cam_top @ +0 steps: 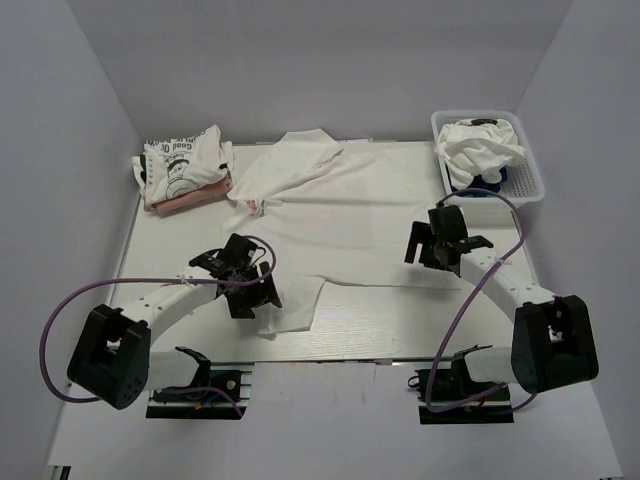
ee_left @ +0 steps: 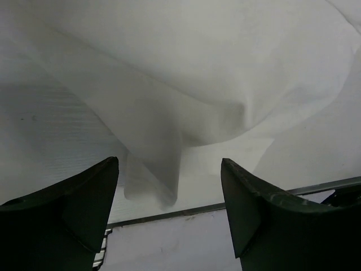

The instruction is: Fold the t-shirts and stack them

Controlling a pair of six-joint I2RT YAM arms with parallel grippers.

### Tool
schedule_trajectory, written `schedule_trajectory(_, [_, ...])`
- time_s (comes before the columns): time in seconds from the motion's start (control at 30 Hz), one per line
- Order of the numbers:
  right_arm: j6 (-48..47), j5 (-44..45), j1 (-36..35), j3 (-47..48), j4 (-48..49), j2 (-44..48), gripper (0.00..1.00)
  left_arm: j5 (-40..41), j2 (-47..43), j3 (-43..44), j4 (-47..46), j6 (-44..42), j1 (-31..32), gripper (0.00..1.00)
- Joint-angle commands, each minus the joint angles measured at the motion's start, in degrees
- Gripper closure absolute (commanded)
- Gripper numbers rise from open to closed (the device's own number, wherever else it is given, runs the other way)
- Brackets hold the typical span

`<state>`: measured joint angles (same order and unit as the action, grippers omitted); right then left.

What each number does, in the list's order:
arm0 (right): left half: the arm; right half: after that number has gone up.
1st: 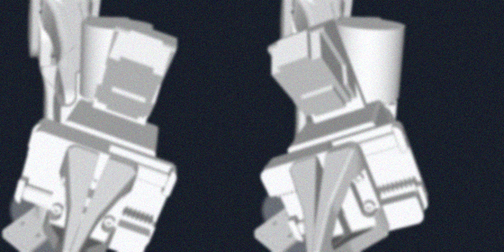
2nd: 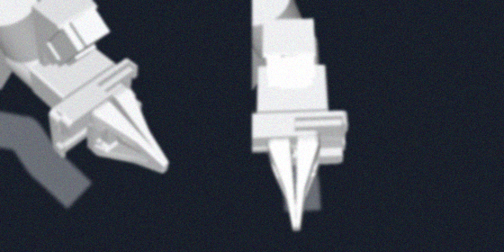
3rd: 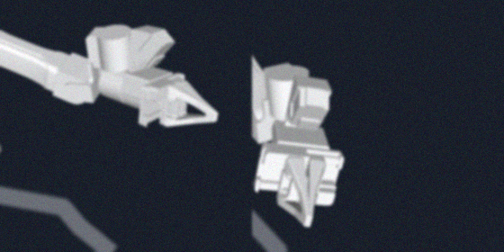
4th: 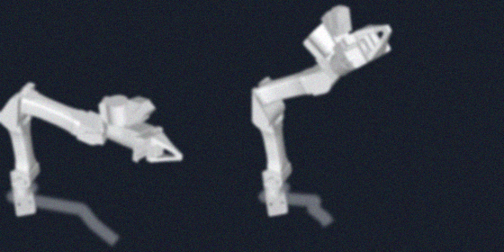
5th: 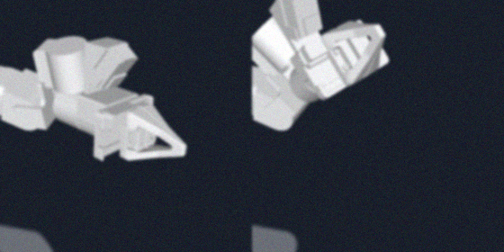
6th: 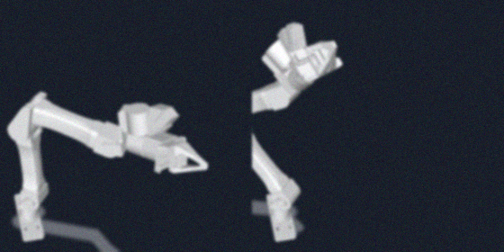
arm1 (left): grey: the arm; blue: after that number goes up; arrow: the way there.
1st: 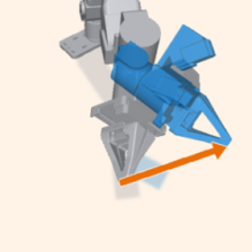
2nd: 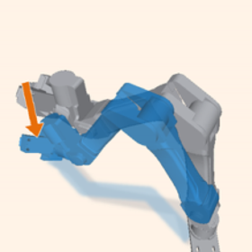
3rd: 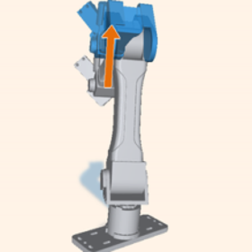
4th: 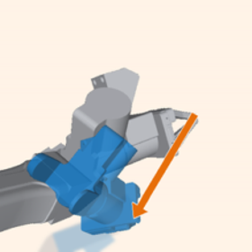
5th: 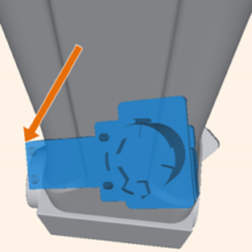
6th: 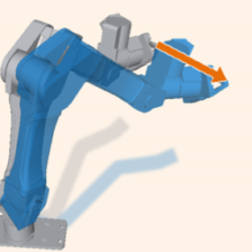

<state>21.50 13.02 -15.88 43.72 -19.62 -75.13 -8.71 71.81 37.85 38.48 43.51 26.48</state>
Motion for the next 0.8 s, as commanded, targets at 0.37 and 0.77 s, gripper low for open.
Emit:
schedule_trajectory(0.37, [1.79,-0.18,-0.12,-3.82,-0.77,-0.01,0.10,1.94,-2.19,-0.32,3.08,5.36,3.93,1.00])
schedule_trajectory(0.77, [5.22,4.99,0.41,-3.56,-2.62,-3.35,0.10,11.43,-13.36,-3.82,23.39,18.62,2.52,0.96])
